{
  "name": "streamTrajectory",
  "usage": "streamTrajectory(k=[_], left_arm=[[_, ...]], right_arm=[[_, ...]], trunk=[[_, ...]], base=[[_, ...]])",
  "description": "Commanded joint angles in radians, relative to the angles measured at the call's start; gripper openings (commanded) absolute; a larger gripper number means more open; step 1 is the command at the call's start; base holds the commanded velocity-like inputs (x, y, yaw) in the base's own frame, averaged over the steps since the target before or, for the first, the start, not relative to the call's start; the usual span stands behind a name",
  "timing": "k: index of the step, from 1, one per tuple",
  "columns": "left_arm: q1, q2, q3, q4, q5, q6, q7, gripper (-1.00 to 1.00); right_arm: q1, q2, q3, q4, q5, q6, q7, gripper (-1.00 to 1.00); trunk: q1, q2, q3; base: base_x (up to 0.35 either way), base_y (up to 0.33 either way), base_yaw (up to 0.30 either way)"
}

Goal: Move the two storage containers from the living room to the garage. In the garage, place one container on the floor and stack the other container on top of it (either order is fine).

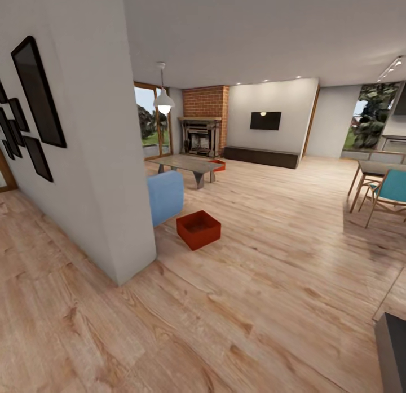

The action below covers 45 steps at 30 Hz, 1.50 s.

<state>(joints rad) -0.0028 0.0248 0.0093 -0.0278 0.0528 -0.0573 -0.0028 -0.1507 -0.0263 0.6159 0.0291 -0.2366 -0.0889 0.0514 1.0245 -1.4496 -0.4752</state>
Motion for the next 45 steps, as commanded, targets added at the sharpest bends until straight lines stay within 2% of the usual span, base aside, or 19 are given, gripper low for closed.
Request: streamTrajectory(k=[1,45], left_arm=[[0.0,0.0,0.0,0.0,0.005,-0.003,0.0,1.0],[0.0,0.0,0.0,0.0,0.005,-0.003,0.0,1.0]], right_arm=[[-0.001,0.0,0.007,0.003,-0.01,-0.006,0.005,1.0],[-0.001,-0.001,0.008,0.003,-0.009,-0.006,0.005,1.0]], trunk=[[0.001,0.0,-0.001],[0.001,0.0,-0.001]], base=[[0.322,0.0,0.0],[0.322,0.0,0.0]])
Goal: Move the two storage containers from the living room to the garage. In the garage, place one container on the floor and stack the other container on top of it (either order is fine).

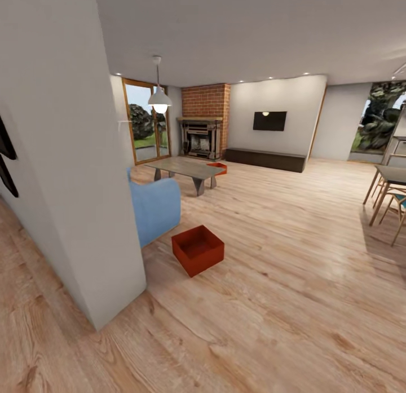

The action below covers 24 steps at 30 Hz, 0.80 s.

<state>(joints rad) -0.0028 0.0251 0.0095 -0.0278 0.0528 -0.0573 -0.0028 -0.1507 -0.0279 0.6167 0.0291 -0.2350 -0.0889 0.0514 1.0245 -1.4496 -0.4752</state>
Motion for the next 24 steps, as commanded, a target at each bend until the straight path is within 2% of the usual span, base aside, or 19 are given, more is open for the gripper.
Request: streamTrajectory(k=[1,24], left_arm=[[0.0,0.001,0.001,0.0,0.005,-0.003,0.0,1.0],[0.0,0.0,0.001,0.0,0.005,-0.003,0.0,1.0]], right_arm=[[-0.001,0.001,0.007,0.003,-0.01,-0.006,0.005,1.0],[-0.001,0.0,0.007,0.003,-0.01,-0.006,0.005,1.0]], trunk=[[0.001,0.0,-0.001],[0.001,0.0,-0.001]], base=[[0.322,0.0,0.0],[0.322,0.0,0.0]])
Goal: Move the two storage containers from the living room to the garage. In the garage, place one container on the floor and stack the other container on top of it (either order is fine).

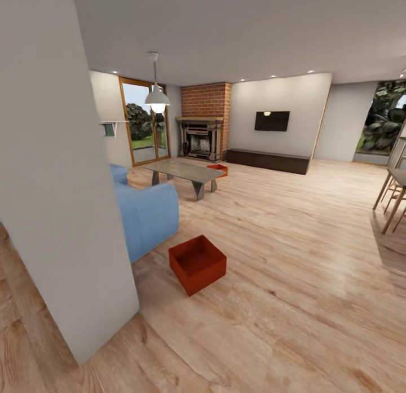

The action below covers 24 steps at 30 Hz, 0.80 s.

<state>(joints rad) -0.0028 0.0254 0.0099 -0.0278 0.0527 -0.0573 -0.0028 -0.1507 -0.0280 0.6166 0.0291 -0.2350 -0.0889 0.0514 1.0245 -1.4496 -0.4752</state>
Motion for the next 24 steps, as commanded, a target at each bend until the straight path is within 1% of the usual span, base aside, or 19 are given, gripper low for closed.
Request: streamTrajectory(k=[1,19,24], left_arm=[[0.0,0.0,0.0,0.0,0.005,-0.003,0.0,1.0],[0.0,-0.001,0.001,0.0,0.006,-0.002,0.0,1.0],[0.0,0.0,0.0,0.0,0.005,-0.003,0.0,1.0]], right_arm=[[-0.001,0.0,0.007,0.003,-0.01,-0.006,0.005,1.0],[-0.001,0.0,0.008,0.003,-0.011,-0.006,0.005,1.0],[-0.001,0.001,0.008,0.003,-0.011,-0.006,0.005,1.0]], trunk=[[0.001,0.0,-0.001],[0.001,0.0,-0.001],[0.001,0.0,-0.001]], base=[[0.322,0.0,0.0],[0.322,0.0,0.0],[0.314,-0.11,0.0]])
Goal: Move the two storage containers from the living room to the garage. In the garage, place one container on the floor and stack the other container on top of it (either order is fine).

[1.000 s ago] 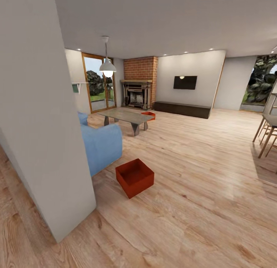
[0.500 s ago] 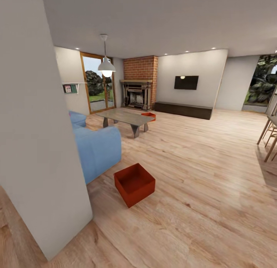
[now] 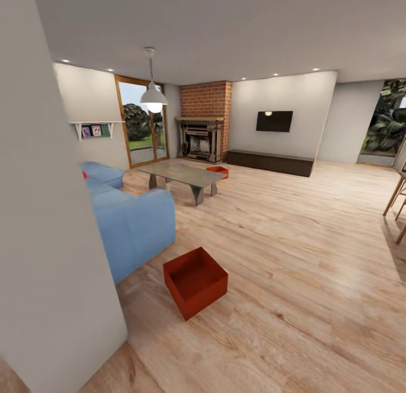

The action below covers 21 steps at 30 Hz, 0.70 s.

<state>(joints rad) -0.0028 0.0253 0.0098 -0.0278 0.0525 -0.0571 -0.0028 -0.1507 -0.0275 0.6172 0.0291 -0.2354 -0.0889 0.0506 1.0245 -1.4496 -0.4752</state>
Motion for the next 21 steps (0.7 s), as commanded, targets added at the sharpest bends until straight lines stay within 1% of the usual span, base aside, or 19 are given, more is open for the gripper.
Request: streamTrajectory(k=[1,21], left_arm=[[0.0,0.0,0.0,0.0,0.006,-0.003,0.0,1.0],[0.0,0.001,0.001,0.0,0.006,-0.003,0.0,1.0]], right_arm=[[-0.001,0.0,0.007,0.003,-0.01,-0.006,0.005,1.0],[-0.001,0.0,0.007,0.003,-0.013,-0.006,0.005,1.0]], trunk=[[0.001,0.0,-0.001],[0.001,0.0,-0.001]], base=[[0.306,-0.168,0.0],[0.303,-0.18,0.0]])
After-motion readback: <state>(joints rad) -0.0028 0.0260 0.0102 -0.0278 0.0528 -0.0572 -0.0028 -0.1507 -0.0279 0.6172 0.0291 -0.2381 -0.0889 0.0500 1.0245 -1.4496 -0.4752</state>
